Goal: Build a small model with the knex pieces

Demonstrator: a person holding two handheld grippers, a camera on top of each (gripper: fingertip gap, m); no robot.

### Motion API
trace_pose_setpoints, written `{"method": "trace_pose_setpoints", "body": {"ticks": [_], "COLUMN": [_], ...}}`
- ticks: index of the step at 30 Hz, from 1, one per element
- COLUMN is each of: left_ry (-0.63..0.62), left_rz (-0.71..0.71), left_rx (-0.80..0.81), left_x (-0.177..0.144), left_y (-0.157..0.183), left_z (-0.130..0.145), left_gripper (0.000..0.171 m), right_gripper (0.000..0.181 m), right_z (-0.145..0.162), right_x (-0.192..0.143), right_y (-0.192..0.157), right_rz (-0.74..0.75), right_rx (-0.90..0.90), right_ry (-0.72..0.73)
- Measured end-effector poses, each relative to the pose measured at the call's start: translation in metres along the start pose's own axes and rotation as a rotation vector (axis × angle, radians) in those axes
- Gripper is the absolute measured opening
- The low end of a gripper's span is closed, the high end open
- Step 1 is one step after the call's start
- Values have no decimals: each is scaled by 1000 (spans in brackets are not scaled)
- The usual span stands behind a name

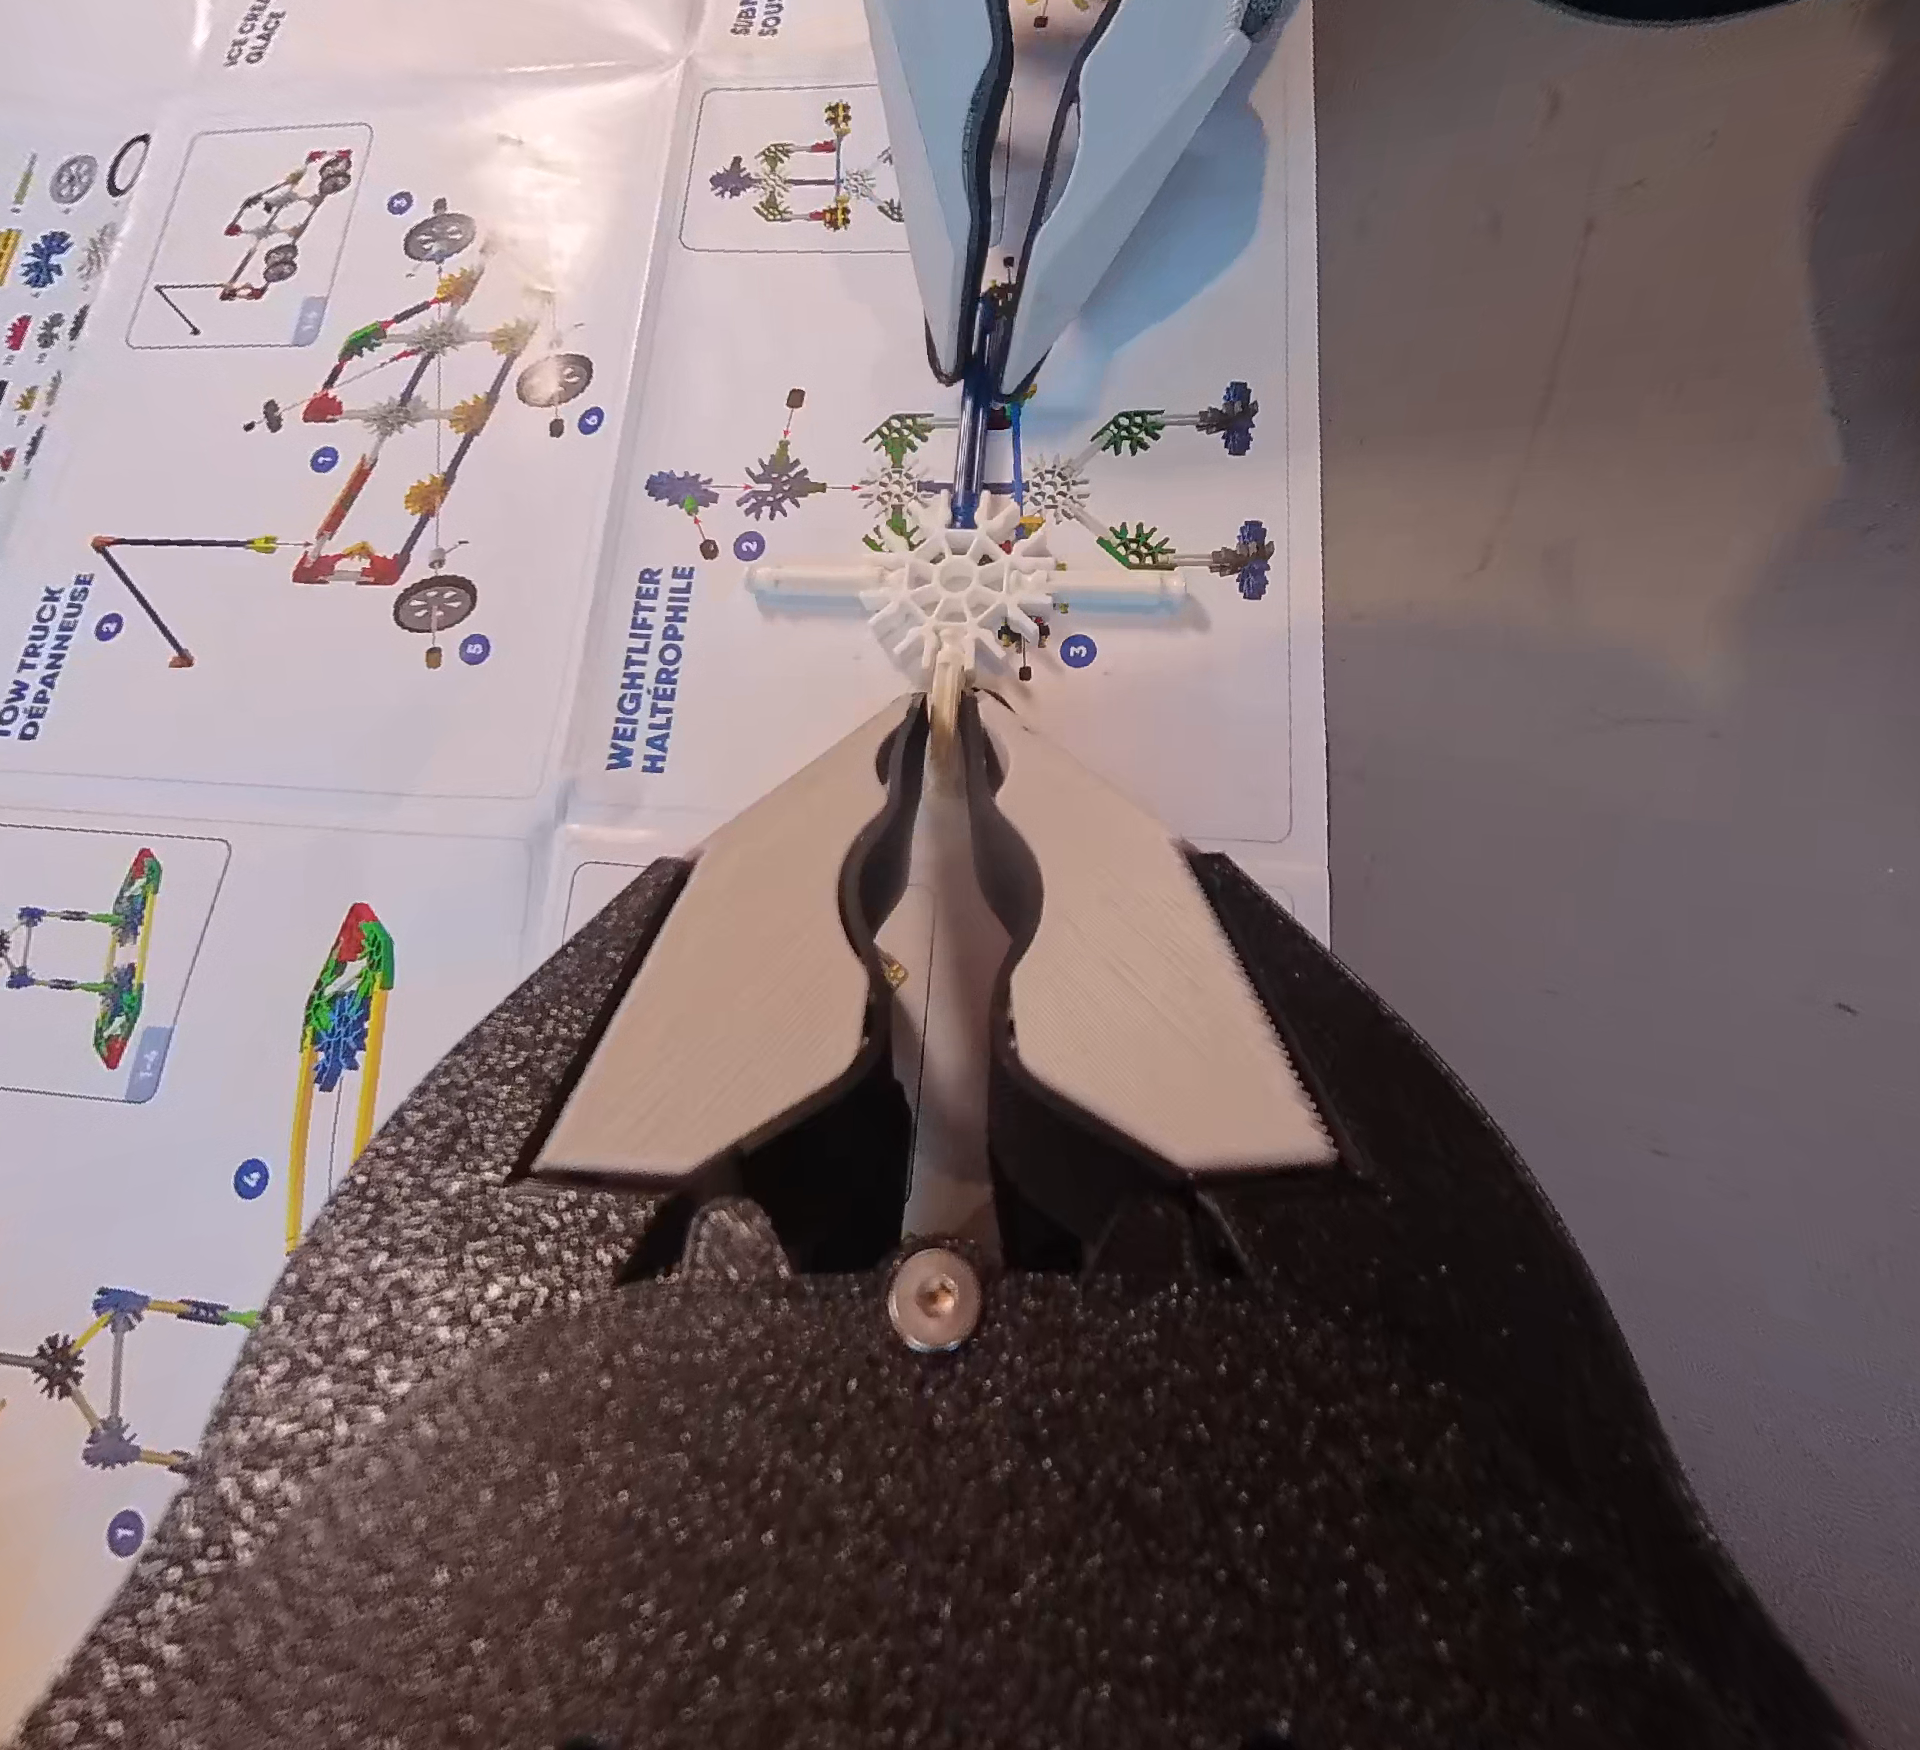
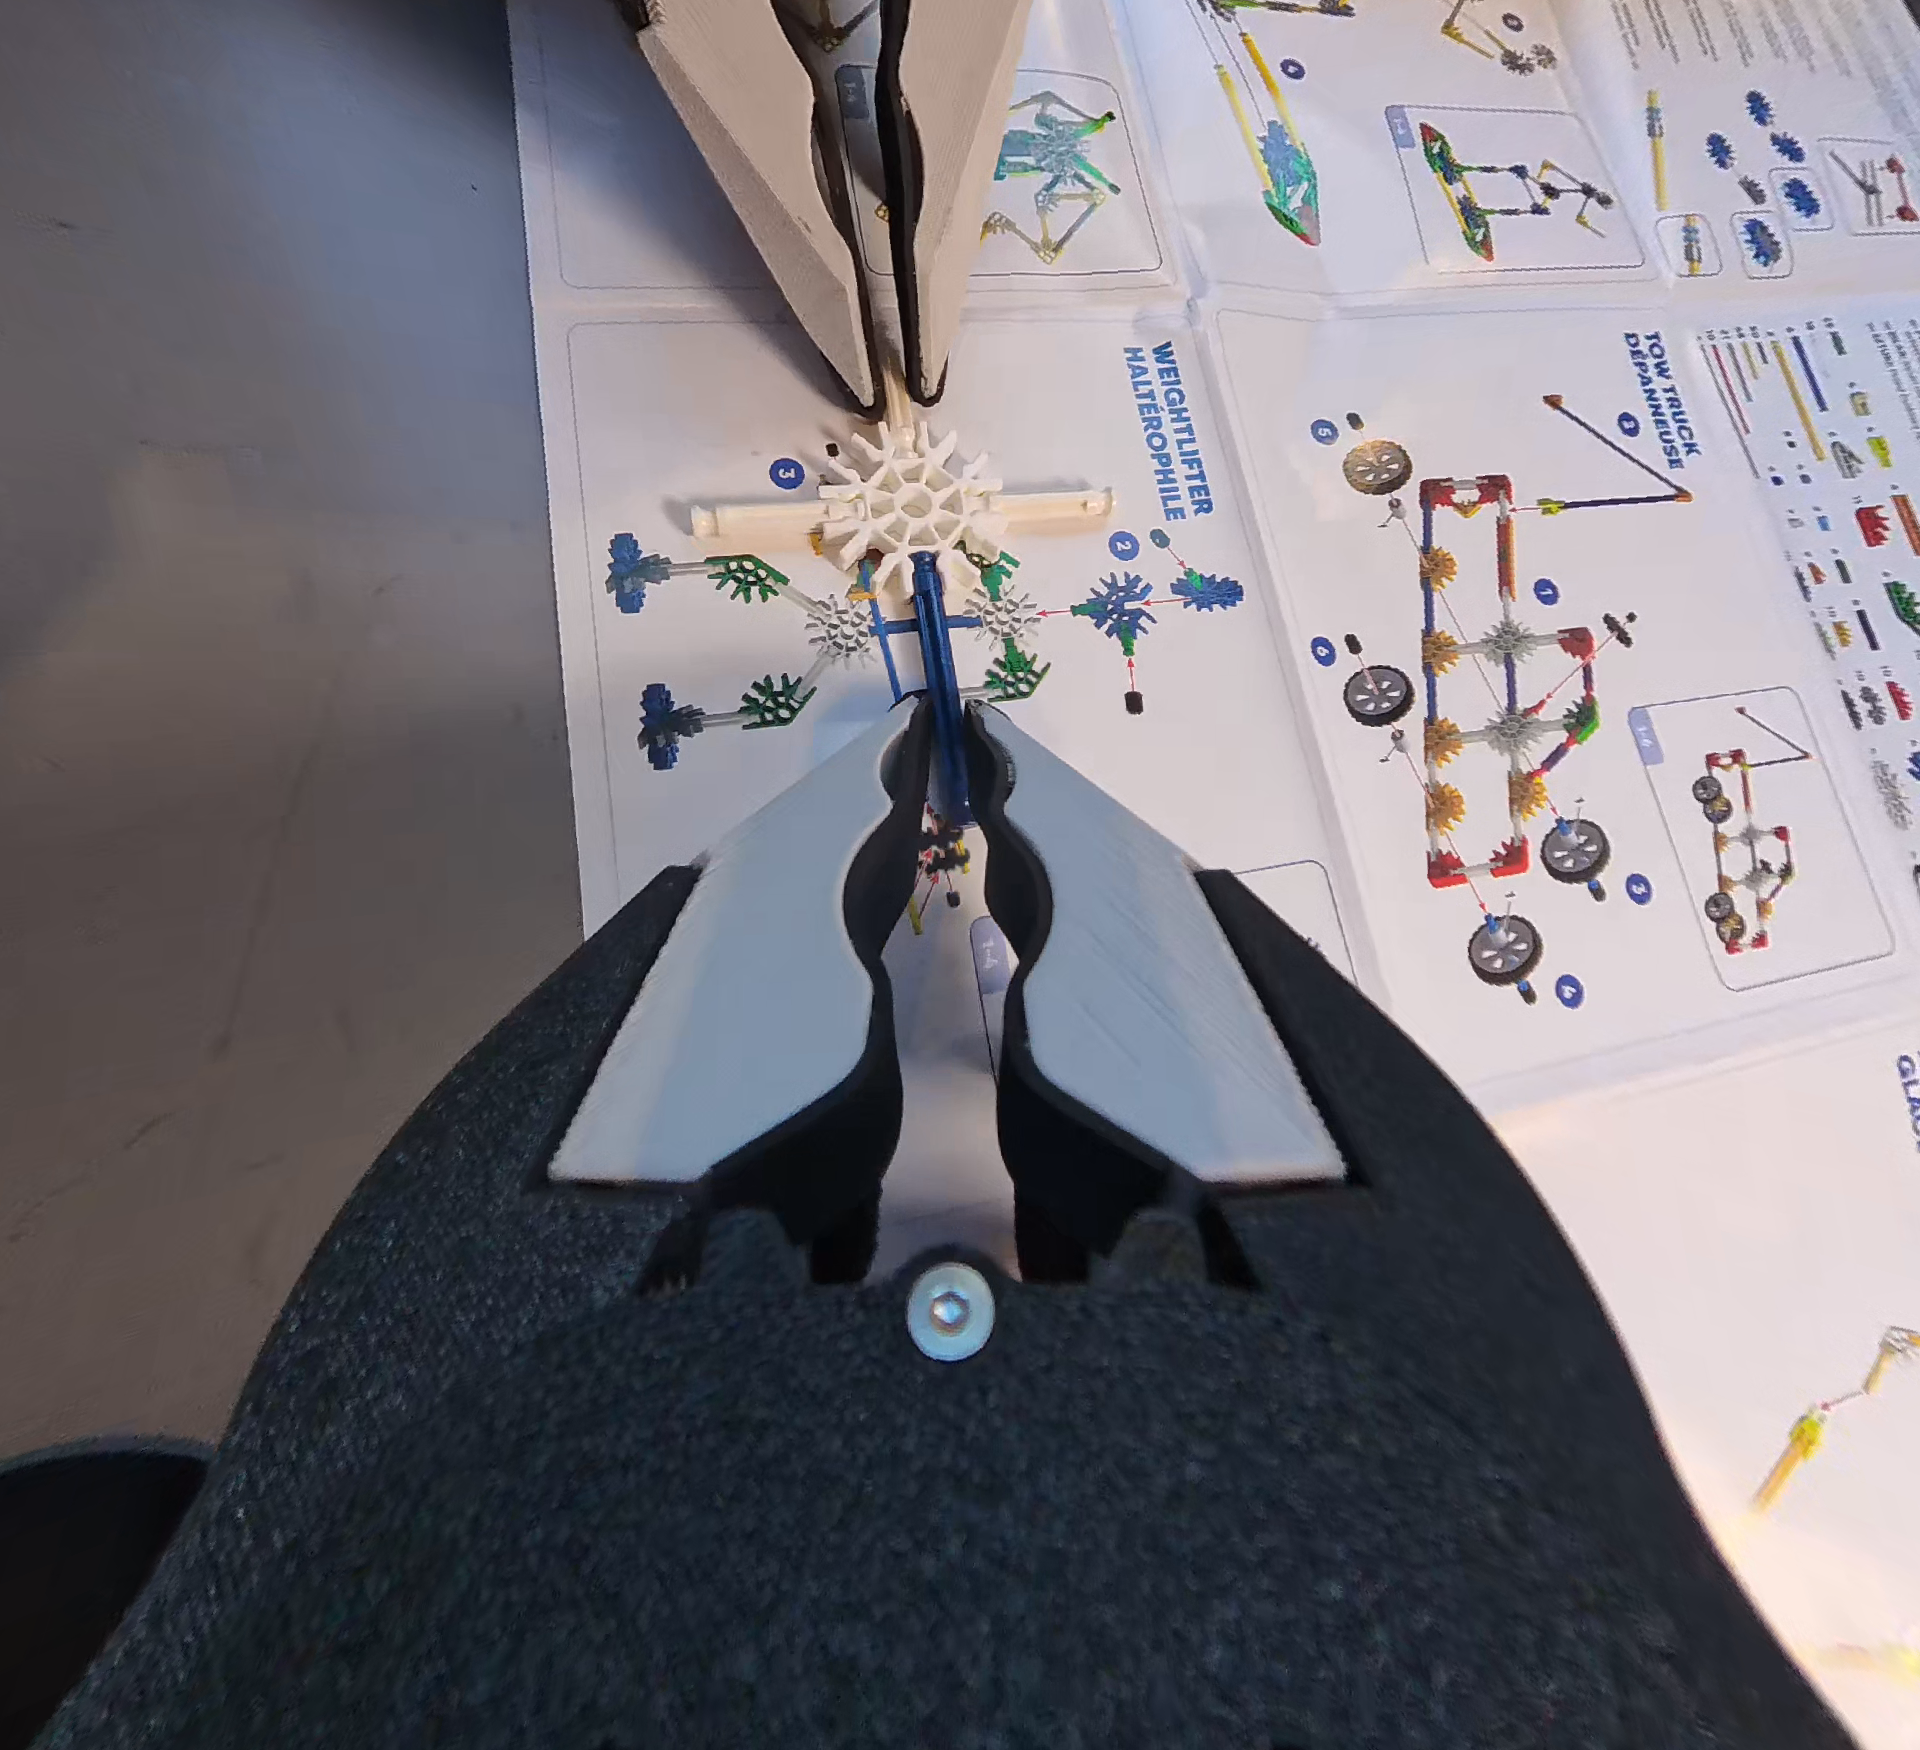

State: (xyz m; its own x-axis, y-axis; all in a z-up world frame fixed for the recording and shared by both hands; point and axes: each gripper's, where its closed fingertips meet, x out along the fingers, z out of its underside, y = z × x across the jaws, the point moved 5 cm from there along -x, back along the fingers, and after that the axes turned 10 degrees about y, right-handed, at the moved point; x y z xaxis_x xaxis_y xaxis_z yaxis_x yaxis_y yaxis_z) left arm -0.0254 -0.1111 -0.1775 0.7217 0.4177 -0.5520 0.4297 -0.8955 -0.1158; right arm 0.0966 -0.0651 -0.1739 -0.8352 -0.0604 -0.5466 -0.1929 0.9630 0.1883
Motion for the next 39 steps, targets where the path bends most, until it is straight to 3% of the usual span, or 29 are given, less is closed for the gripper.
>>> {"method": "trace_pose_setpoints", "body": {"ticks": [5,8,12,15,18,21,29,35,39], "left_ry": [-3,10,143,253,302,308,306,296,295], "left_rz": [-7,-22,-84,-216,-363,-425,-455,-451,-450], "left_rx": [8,-1,-84,-171,-245,-330,-393,-390,-385], "left_x": [0,-1,-13,-25,-36,-41,-44,-43,-42], "left_y": [0,-2,-16,-38,-59,-72,-79,-78,-78], "left_z": [0,-1,-16,-25,-22,-14,-9,-9,-9], "left_gripper": [4,10,15,17,21,27,31,31,30], "right_gripper": [10,20,22,22,22,25,26,25,26], "right_z": [1,-7,-20,-20,-17,-15,-19,-61,-43], "right_x": [-1,-7,-24,-33,-35,-36,-21,-18,-13], "right_y": [2,8,38,58,71,80,101,128,133], "right_rz": [23,48,226,360,453,531,582,648,654], "right_rx": [-8,45,118,170,200,214,213,107,154], "right_ry": [10,98,257,320,333,331,273,337,287]}}
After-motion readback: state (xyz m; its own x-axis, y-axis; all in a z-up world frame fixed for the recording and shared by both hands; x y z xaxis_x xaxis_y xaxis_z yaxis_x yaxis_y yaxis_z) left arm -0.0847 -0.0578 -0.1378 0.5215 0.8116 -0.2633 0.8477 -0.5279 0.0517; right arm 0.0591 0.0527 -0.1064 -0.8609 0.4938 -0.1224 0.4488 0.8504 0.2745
